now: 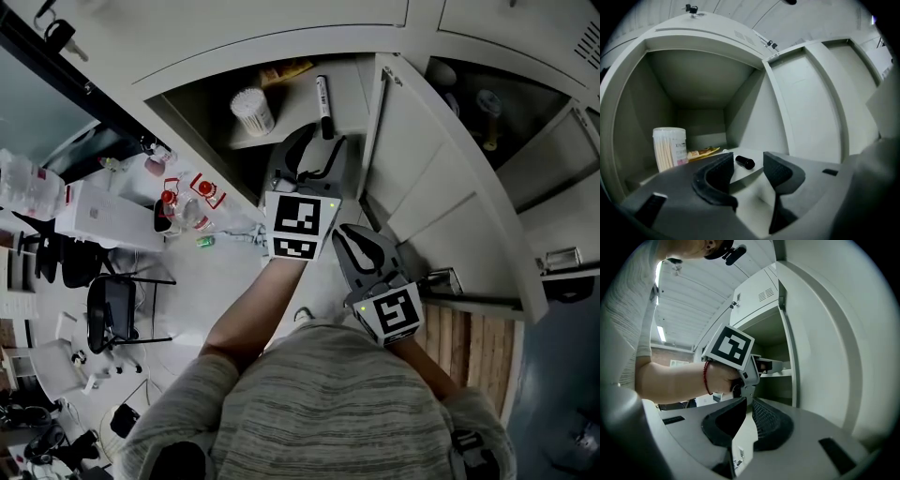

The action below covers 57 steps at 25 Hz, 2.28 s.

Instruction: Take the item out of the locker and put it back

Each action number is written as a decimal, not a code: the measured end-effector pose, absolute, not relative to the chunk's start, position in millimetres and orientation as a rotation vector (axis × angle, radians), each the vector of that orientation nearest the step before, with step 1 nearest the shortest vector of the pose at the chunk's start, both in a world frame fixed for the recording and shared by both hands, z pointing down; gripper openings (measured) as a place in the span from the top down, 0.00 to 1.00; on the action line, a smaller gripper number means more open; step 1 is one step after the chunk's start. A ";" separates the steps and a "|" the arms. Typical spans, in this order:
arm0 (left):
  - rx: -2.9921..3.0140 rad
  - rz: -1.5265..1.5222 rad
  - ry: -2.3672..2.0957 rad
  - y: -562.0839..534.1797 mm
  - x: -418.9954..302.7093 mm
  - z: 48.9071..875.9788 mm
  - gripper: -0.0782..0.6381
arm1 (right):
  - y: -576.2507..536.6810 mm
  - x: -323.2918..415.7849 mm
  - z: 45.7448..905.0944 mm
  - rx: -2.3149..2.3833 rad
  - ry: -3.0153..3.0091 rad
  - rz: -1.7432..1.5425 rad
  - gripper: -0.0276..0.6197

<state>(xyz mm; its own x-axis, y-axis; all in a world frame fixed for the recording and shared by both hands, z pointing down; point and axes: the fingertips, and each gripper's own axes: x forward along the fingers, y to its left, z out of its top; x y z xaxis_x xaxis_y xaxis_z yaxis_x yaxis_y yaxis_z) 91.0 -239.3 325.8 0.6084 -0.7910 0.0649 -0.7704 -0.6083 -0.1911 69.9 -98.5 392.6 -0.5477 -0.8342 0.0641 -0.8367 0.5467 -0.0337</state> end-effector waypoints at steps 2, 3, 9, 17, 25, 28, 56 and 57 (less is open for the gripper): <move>-2.680 -0.240 1.342 -245.8 93.3 329.1 0.63 | -98.8 70.5 394.1 1.467 -2.730 0.105 0.87; -2.680 -0.246 1.358 -249.0 94.1 330.4 0.63 | -99.1 70.6 394.1 1.464 -2.732 0.106 0.87; -2.691 -0.237 1.408 -260.5 99.2 330.7 0.65 | -102.2 71.1 393.5 1.451 -2.747 0.111 0.87; -2.756 -0.149 1.463 -259.8 88.5 329.4 0.77 | -104.7 70.7 389.6 1.442 -2.763 0.112 0.87; -2.788 -0.045 1.468 -255.5 73.8 319.7 0.78 | -107.4 64.7 390.4 1.421 -2.772 0.120 0.87; -2.789 -0.008 1.452 -252.6 69.8 312.1 0.78 | -109.0 61.2 388.8 1.413 -2.774 0.104 0.87; -2.784 0.199 1.376 -196.6 15.2 265.9 0.78 | -109.1 22.7 384.4 1.307 -2.800 0.082 0.87; -2.787 0.192 1.375 -198.7 16.7 267.7 0.78 | -109.1 23.4 384.4 1.310 -2.798 0.082 0.87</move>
